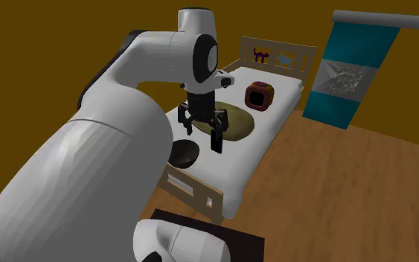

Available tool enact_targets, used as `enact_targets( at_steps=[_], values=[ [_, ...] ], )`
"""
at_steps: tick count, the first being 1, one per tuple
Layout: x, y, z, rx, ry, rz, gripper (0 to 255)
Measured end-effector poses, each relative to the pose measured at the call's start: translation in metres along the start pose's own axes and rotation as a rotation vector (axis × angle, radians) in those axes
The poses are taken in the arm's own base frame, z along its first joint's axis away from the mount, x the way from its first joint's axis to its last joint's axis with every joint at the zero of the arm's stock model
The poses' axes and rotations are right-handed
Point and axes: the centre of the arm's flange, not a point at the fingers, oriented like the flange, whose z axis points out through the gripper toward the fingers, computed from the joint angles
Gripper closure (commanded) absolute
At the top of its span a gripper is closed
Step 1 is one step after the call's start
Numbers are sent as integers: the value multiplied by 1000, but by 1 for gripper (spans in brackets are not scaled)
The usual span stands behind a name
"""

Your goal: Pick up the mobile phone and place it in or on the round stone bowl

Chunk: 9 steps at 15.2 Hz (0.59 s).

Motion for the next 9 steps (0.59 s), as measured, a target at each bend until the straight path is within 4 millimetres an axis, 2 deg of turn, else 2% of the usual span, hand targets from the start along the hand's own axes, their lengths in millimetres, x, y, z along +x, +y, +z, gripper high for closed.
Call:
enact_targets(
  at_steps=[1,4,9],
  values=[
    [0,0,0,0,0,0,0],
    [22,-2,16,3,0,-2,0],
    [75,-11,49,8,5,-5,0]
  ],
)
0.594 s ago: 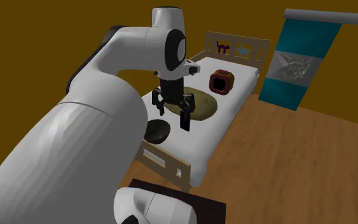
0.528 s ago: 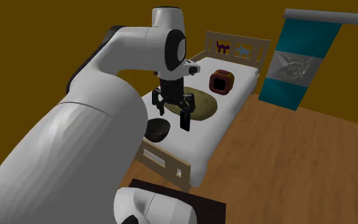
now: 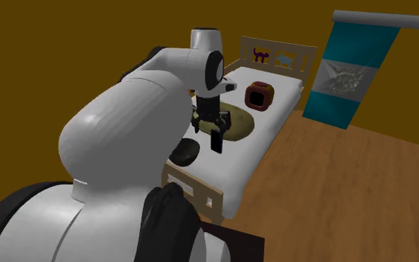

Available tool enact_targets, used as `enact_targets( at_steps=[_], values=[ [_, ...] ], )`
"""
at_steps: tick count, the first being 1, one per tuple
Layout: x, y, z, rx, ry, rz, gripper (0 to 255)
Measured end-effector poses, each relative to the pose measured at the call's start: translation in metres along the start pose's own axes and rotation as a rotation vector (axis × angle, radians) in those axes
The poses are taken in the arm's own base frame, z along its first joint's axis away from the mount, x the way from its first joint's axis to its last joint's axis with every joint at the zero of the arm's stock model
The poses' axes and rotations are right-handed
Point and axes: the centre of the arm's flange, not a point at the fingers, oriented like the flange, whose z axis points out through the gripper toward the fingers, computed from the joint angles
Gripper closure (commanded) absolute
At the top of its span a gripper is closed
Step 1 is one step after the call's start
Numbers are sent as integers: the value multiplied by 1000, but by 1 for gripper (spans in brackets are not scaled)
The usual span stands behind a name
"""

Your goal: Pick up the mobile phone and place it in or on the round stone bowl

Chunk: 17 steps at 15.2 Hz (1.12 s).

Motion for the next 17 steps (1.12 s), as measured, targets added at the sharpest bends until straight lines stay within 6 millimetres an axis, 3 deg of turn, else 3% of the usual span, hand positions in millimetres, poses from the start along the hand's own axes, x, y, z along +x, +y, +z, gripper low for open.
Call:
enact_targets(
  at_steps=[17],
  values=[
    [180,-40,125,22,15,-14,0]
  ],
)
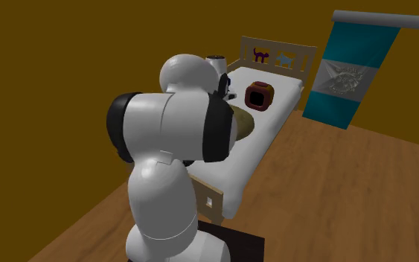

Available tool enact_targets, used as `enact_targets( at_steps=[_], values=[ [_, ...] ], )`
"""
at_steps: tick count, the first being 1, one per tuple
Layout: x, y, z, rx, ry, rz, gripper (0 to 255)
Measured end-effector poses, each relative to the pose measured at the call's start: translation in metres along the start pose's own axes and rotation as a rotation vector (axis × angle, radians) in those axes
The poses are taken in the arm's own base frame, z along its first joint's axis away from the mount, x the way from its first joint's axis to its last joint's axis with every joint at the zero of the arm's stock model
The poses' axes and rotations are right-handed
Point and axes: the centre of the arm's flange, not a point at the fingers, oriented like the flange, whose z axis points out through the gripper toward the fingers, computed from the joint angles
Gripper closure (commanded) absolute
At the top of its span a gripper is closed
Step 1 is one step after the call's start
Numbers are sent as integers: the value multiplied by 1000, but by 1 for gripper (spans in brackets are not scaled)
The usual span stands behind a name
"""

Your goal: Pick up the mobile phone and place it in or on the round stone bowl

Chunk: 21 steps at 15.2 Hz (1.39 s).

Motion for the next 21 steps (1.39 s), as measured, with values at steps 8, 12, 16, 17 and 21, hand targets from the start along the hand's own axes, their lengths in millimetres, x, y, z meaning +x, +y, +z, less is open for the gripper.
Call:
enact_targets(
  at_steps=[8,12,16,17,21],
  values=[
    [73,-12,52,9,6,-5,0],
    [74,-13,72,9,6,-5,0],
    [76,-13,90,9,6,-5,0],
    [76,-13,91,9,6,-5,0],
    [76,-13,91,9,7,-5,0]
  ],
)
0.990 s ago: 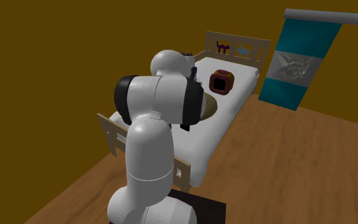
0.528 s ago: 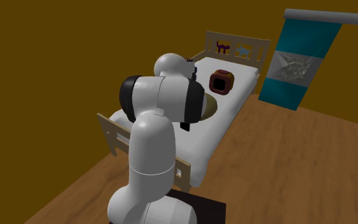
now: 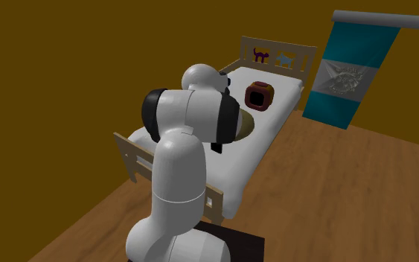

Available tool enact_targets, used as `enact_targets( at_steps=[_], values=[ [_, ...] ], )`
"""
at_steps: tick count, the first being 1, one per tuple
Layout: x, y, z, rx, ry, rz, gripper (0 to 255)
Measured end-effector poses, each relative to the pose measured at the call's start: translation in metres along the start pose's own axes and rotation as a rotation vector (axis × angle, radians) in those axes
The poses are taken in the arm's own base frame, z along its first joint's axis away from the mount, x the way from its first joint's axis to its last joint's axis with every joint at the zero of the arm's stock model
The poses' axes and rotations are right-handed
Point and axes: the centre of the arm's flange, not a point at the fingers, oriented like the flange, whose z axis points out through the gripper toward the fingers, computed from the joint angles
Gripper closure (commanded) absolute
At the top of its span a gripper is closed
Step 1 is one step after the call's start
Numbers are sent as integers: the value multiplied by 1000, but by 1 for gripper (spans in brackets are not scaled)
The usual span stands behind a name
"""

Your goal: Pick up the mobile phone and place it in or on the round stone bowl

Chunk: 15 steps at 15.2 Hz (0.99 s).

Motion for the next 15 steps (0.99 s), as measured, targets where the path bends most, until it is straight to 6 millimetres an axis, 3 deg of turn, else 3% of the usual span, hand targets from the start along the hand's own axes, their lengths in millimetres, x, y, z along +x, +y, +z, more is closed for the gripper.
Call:
enact_targets(
  at_steps=[1,11,15],
  values=[
    [0,0,0,0,0,0,255],
    [0,0,0,0,0,0,255],
    [0,-1,-16,0,0,0,255]
  ],
)
